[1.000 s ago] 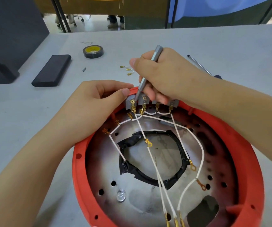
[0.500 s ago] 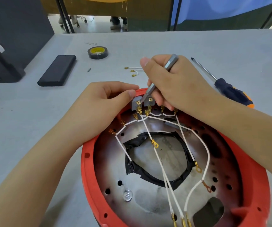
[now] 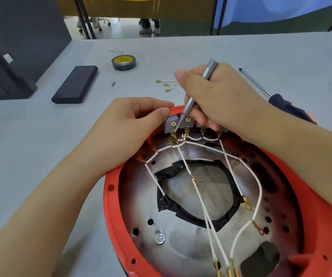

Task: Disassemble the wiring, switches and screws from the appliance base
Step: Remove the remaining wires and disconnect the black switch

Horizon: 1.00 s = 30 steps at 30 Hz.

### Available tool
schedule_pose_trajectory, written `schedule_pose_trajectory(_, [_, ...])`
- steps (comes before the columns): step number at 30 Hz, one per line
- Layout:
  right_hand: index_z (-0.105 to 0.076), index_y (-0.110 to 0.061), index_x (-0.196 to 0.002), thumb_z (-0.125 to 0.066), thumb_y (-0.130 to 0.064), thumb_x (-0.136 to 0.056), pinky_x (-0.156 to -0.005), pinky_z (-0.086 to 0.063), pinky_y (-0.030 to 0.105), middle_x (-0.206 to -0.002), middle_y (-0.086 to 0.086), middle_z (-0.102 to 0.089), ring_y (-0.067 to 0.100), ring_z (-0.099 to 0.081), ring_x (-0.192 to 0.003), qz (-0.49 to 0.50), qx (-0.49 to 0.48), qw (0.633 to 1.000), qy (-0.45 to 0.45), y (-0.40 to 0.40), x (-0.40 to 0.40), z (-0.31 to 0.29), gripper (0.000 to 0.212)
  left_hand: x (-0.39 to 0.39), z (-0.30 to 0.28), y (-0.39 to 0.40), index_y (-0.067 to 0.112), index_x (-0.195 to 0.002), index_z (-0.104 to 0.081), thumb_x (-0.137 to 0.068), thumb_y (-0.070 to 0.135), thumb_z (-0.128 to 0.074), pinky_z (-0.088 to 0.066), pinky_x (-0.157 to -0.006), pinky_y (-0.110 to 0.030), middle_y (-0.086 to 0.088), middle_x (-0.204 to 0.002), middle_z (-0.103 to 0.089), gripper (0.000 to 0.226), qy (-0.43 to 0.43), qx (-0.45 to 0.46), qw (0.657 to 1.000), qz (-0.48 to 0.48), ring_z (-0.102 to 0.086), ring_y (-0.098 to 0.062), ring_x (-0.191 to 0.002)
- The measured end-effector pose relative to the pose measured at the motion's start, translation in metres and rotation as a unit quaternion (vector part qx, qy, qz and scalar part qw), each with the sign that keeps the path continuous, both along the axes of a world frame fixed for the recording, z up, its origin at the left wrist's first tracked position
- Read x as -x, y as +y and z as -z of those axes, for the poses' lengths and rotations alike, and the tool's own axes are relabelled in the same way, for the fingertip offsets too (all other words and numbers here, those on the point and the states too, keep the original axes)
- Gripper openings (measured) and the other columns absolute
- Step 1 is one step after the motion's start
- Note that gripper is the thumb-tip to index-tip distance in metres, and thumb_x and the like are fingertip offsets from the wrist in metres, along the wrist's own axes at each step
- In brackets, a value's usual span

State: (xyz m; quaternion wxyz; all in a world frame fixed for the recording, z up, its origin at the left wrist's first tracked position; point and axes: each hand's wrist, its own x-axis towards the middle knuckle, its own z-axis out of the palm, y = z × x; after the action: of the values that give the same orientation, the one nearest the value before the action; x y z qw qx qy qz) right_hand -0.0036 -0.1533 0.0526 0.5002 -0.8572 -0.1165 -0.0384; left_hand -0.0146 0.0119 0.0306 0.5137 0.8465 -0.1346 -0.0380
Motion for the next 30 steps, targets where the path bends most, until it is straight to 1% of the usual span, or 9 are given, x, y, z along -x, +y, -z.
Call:
schedule_pose_trajectory(7, [-0.05, -0.01, -0.066, -0.047, -0.037, -0.099, -0.034, -0.031, 0.017, -0.04, 0.002, -0.049, 0.014, -0.036, -0.028, -0.014, -0.058, 0.998, 0.009, -0.01, 0.007, -0.008, 0.042, 0.001, 0.0, 0.001, 0.036, -0.101, -0.072, -0.093, 0.033, -0.057, -0.048, -0.072, -0.013, 0.019, -0.088, -0.073, 0.018, 0.005, 0.003, 1.0, -0.003, -0.068, -0.013, -0.086])
schedule_pose_trajectory(9, [-0.052, -0.012, -0.071, -0.051, -0.041, -0.096, -0.035, -0.033, 0.017, -0.045, 0.002, -0.053, 0.014, -0.04, -0.031, -0.042, -0.04, 0.998, 0.011, -0.012, 0.013, -0.014, 0.038, 0.003, -0.001, 0.001, 0.035, -0.102, -0.072, -0.093, 0.032, -0.057, -0.047, -0.071, -0.008, 0.022, -0.089, -0.072, 0.018, 0.006, 0.006, 1.0, 0.005, -0.068, -0.003, -0.087])
schedule_pose_trajectory(13, [-0.061, -0.011, -0.087, -0.05, -0.048, -0.088, -0.038, -0.033, 0.008, -0.059, 0.001, -0.061, 0.019, -0.053, -0.043, -0.117, 0.012, 0.992, 0.036, -0.014, 0.035, -0.027, 0.038, 0.005, -0.002, 0.001, 0.034, -0.097, -0.073, -0.094, 0.03, -0.057, -0.044, -0.063, -0.005, 0.024, -0.081, -0.071, 0.016, -0.003, 0.008, 1.0, 0.009, -0.065, 0.002, -0.074])
schedule_pose_trajectory(16, [-0.067, -0.02, -0.086, -0.044, -0.053, -0.087, -0.04, -0.037, 0.009, -0.061, 0.005, -0.067, 0.025, -0.06, -0.042, -0.126, 0.032, 0.99, 0.048, -0.015, 0.056, -0.034, 0.041, 0.004, -0.002, 0.002, 0.03, -0.101, -0.073, -0.095, 0.031, -0.057, -0.039, -0.061, 0.001, 0.024, -0.077, -0.07, 0.017, -0.005, 0.004, 1.0, 0.01, -0.06, 0.012, -0.07])
schedule_pose_trajectory(18, [-0.067, -0.022, -0.08, -0.045, -0.055, -0.087, -0.041, -0.042, 0.015, -0.057, 0.005, -0.067, 0.022, -0.059, -0.038, -0.109, 0.048, 0.991, 0.062, -0.013, 0.067, -0.036, 0.04, 0.004, -0.002, 0.003, 0.026, -0.105, -0.073, -0.096, 0.03, -0.056, -0.041, -0.063, -0.001, 0.022, -0.081, -0.07, 0.02, -0.007, -0.001, 1.0, 0.013, -0.062, 0.01, -0.072])
schedule_pose_trajectory(21, [-0.058, -0.025, -0.075, -0.054, -0.058, -0.083, -0.047, -0.044, 0.025, -0.066, -0.015, -0.067, 0.004, -0.057, -0.047, -0.058, 0.189, 0.979, 0.043, -0.006, 0.077, -0.029, 0.034, 0.004, -0.002, 0.002, 0.026, -0.109, -0.071, -0.095, 0.027, -0.055, -0.049, -0.079, -0.01, 0.015, -0.097, -0.072, 0.021, 0.002, 0.007, 1.0, 0.015, -0.066, -0.002, -0.089])
schedule_pose_trajectory(23, [-0.05, -0.032, -0.077, -0.053, -0.064, -0.074, -0.053, -0.034, 0.026, -0.075, -0.027, -0.058, -0.003, -0.052, -0.064, -0.018, 0.323, 0.946, -0.001, 0.001, 0.083, -0.022, 0.033, 0.004, -0.002, 0.002, 0.027, -0.109, -0.071, -0.095, 0.027, -0.056, -0.044, -0.076, -0.002, 0.018, -0.099, -0.071, 0.021, -0.003, 0.008, 1.0, 0.011, -0.064, 0.008, -0.089])
schedule_pose_trajectory(27, [-0.036, -0.032, -0.076, -0.06, -0.055, -0.078, -0.056, -0.033, 0.026, -0.08, -0.014, -0.055, 0.002, -0.045, -0.068, 0.001, 0.408, 0.912, -0.043, 0.014, 0.088, -0.01, 0.033, 0.004, -0.001, 0.001, 0.027, -0.107, -0.071, -0.094, 0.025, -0.057, -0.041, -0.069, 0.003, 0.021, -0.094, -0.069, 0.018, 0.001, 0.02, 1.0, 0.007, -0.063, 0.013, -0.083])
schedule_pose_trajectory(30, [-0.033, -0.033, -0.077, -0.061, -0.046, -0.08, -0.061, -0.037, 0.031, -0.083, -0.011, -0.056, 0.007, -0.047, -0.07, 0.007, 0.401, 0.915, -0.048, 0.018, 0.088, -0.003, 0.031, 0.004, 0.0, 0.001, 0.026, -0.106, -0.071, -0.095, 0.024, -0.057, -0.046, -0.076, -0.004, 0.017, -0.092, -0.071, 0.018, 0.007, 0.03, 0.999, 0.007, -0.065, 0.008, -0.083])
